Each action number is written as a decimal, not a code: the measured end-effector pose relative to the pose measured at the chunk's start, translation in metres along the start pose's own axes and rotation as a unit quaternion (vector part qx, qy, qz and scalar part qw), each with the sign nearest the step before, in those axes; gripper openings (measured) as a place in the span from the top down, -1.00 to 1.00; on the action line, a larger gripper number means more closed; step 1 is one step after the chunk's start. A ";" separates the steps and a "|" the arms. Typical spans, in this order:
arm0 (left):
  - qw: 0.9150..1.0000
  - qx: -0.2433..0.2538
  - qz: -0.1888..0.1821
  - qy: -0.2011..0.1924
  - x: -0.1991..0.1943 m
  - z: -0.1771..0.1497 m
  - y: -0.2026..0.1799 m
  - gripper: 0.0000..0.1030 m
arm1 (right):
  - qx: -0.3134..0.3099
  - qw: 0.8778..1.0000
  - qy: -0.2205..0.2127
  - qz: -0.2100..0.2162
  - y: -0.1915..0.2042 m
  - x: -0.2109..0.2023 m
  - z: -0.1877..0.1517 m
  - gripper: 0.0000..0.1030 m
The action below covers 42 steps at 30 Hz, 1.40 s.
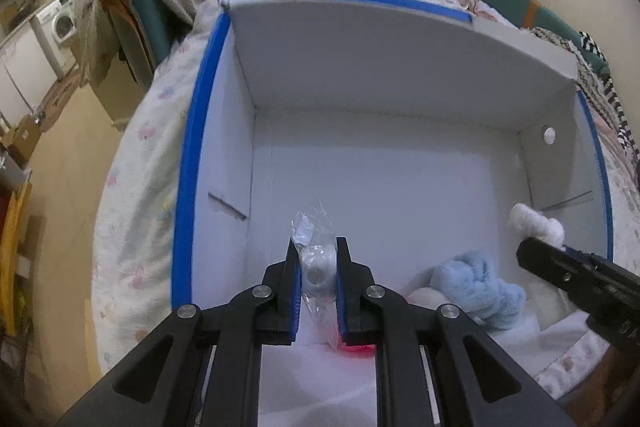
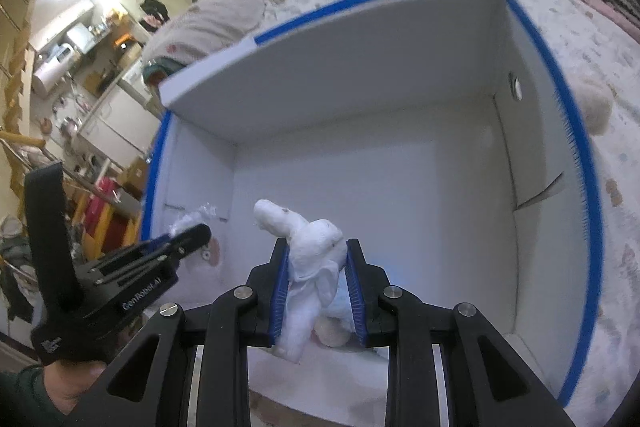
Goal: Organize soft objects
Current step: 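Carry the plastic bag and white cloth into the box with both grippers, then open both grippers to release the bag and cloth into the box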
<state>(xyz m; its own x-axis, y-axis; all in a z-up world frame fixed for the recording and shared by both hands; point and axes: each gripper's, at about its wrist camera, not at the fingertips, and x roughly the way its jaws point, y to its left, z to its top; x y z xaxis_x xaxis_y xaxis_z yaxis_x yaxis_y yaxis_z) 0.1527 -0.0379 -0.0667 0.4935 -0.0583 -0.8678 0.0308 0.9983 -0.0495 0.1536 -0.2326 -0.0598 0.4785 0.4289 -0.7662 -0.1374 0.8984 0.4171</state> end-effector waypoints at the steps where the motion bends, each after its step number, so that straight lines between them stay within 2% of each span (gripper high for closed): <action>1: 1.000 -0.004 -0.002 0.006 0.003 0.000 0.001 0.75 | 0.000 1.000 0.006 -0.005 -0.001 0.004 0.000 0.43; 4: 1.000 -0.009 0.000 0.015 0.009 -0.001 0.001 0.75 | 0.009 1.000 0.024 -0.016 -0.005 0.014 -0.003 0.43; 7: 1.000 -0.011 -0.003 0.026 0.016 -0.003 -0.001 0.75 | 0.008 0.998 0.035 -0.046 -0.006 0.022 -0.005 0.43; 17: 1.000 -0.007 0.011 0.020 0.017 -0.004 -0.002 0.75 | 0.017 0.998 0.045 -0.048 -0.011 0.028 -0.003 0.43; 30: 1.000 0.001 0.019 -0.007 0.002 -0.001 -0.002 0.75 | 0.017 0.998 0.045 -0.049 -0.008 0.032 0.000 0.43; 35: 1.000 0.001 0.010 -0.007 0.001 -0.001 -0.003 0.69 | 0.022 0.998 0.041 -0.044 -0.010 0.030 -0.002 0.43; 37: 1.000 0.009 0.006 -0.011 -0.001 0.000 -0.005 0.47 | 0.023 0.998 0.041 -0.045 -0.012 0.029 -0.002 0.42; 38: 1.000 0.013 0.006 -0.016 -0.003 0.000 -0.007 0.42 | 0.024 0.998 0.040 -0.050 -0.013 0.029 -0.002 0.36; 40: 0.999 0.022 0.016 -0.028 -0.008 0.000 -0.011 -0.01 | 0.025 0.997 0.034 -0.061 -0.013 0.027 -0.001 0.08; 41: 0.999 0.024 0.020 -0.036 -0.012 0.000 -0.012 -0.10 | 0.026 0.997 0.029 -0.062 -0.014 0.025 -0.001 -0.31; 42: 0.999 0.025 0.020 -0.044 -0.015 0.000 -0.012 -0.14 | 0.028 0.997 0.022 -0.063 -0.014 0.022 0.000 -0.47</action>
<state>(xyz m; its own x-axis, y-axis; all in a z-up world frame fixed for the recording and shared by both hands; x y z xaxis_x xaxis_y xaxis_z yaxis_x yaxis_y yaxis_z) 0.1451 -0.0493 -0.0532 0.5689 -0.0202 -0.8222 0.0523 0.9986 0.0116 0.1660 -0.2353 -0.0828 0.4500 0.3177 -0.8346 -0.0296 0.9394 0.3416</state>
